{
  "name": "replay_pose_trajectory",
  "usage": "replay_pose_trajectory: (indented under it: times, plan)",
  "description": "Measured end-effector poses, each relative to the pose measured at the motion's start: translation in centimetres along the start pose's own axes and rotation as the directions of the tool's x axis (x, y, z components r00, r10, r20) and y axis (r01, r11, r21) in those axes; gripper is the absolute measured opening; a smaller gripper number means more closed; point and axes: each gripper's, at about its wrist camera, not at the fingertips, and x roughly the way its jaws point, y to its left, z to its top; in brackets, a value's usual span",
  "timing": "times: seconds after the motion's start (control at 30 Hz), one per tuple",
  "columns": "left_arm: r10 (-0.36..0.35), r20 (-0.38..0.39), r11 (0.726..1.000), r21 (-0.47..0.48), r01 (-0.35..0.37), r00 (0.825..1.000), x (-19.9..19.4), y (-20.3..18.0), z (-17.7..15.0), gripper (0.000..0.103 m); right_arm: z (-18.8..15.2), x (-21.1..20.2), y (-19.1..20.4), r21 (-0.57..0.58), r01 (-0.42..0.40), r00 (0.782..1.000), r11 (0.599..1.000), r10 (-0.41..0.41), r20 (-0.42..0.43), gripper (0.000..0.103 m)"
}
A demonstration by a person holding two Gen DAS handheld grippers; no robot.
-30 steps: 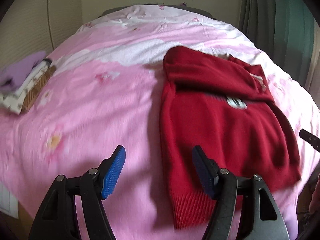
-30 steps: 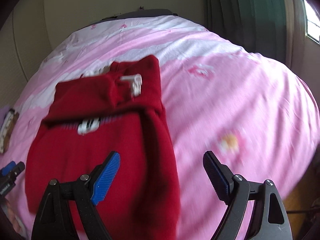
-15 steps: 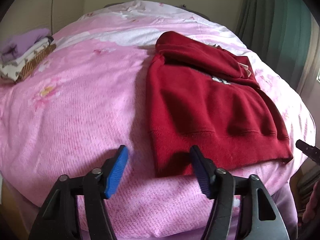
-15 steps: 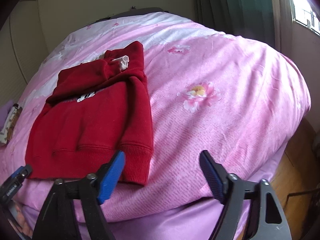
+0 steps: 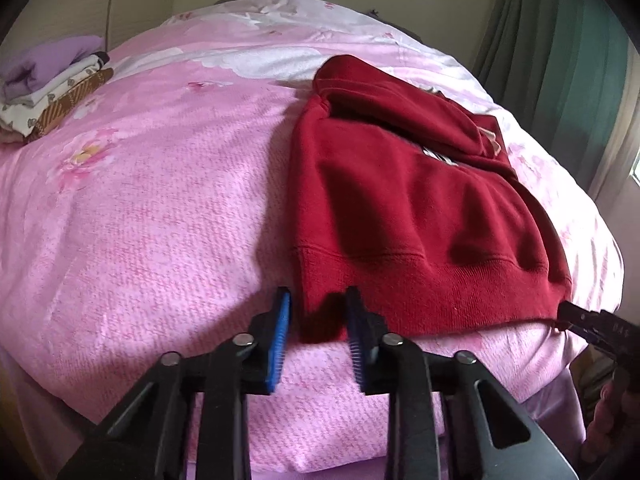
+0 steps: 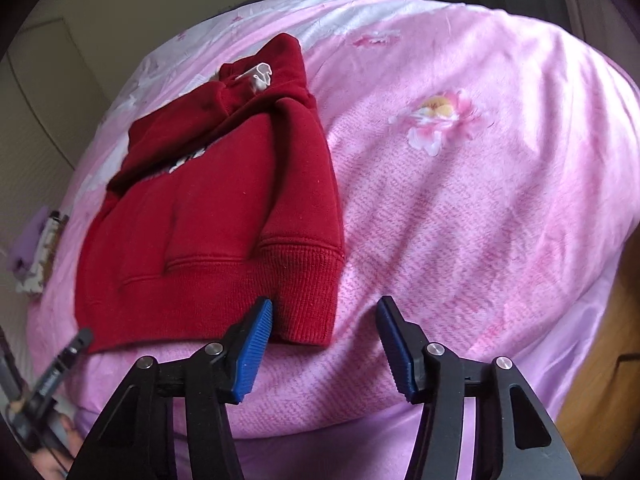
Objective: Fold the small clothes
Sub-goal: 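Grasp the folded sweatshirt edge with both tools and lift it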
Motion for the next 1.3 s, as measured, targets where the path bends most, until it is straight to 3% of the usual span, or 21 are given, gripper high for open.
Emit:
replay_pose_trajectory:
  times: [0.07, 0.17, 0.33, 0.53, 0.63, 0.9, 1.1, 1.3]
  plan:
    - [0.004, -0.004, 1.000, 0.000, -0.004, 1.000, 0.0, -0.1, -0.1, 0.022, 0.0, 0.2, -0.3, 0.019, -0.028, 0.999, 0.999, 0.028, -0.015, 0.048]
    - [0.014, -0.015, 1.000, -0.001, -0.014, 1.000, 0.0, -0.1, -0.2, 0.014, -0.2, 0.3, -0.6, 0.045, -0.077, 0.996, 0.996, 0.079, -0.034, 0.026]
    - [0.040, 0.007, 0.999, 0.008, -0.040, 0.999, -0.9, 0.0, -0.3, 0.008, -0.3, -1.0, -0.8, 0.065, -0.083, 0.997, 0.994, 0.083, -0.002, 0.015]
    - [0.038, 0.049, 0.999, -0.007, -0.037, 0.998, -2.6, -0.4, 0.7, 0.008, 0.1, -3.6, -0.4, 0.054, -0.099, 0.993, 0.994, 0.095, 0.077, 0.012]
    - [0.023, 0.115, 1.000, -0.013, -0.022, 0.993, -4.6, -1.0, 2.1, 0.008, 0.9, -5.7, 0.1, 0.034, -0.131, 0.981, 0.991, 0.124, 0.147, 0.012]
    - [-0.011, 0.299, 0.998, -0.052, 0.028, 0.954, -8.1, -2.1, 7.9, 0.008, 5.2, -9.5, 0.7, 0.042, -0.253, 0.930, 0.967, 0.231, 0.287, 0.011]
    - [-0.006, 0.386, 0.997, -0.064, 0.033, 0.923, -6.6, -3.2, 13.7, 0.008, 10.9, -9.7, 2.5, 0.035, -0.297, 0.891, 0.954, 0.264, 0.369, 0.011]
    - [0.005, 0.417, 0.996, -0.079, 0.031, 0.909, -2.6, -4.1, 21.1, 0.008, 17.8, -7.1, 4.1, 0.027, -0.285, 0.871, 0.958, 0.247, 0.425, 0.011]
